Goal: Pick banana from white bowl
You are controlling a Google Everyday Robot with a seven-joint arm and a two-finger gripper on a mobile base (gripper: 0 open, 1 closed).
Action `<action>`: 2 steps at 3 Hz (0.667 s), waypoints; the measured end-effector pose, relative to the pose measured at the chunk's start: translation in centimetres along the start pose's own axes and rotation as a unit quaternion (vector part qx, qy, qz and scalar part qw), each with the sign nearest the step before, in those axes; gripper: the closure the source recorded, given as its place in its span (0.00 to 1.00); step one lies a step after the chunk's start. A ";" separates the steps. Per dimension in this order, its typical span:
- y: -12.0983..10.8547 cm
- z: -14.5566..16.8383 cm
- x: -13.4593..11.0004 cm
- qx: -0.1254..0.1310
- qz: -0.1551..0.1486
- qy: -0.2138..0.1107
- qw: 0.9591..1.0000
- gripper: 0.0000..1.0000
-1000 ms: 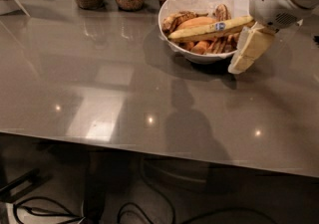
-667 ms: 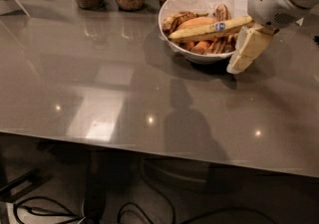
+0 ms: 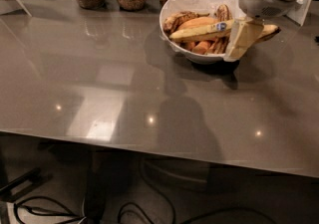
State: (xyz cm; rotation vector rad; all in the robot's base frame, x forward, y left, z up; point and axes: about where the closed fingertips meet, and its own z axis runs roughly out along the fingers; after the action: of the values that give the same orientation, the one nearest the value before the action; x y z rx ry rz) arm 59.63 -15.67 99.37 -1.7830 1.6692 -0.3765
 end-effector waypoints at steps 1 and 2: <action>-2.7 2.9 0.3 0.013 -0.018 0.011 1.000 0.17; -4.0 6.0 0.4 0.012 -0.025 0.016 0.999 0.41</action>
Offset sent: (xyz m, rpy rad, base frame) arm 0.1032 0.0161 -0.0383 -0.0708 -0.0380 0.0114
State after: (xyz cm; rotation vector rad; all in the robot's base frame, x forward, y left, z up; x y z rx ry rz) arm 66.48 -14.59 97.34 -1.8128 1.6368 -0.4494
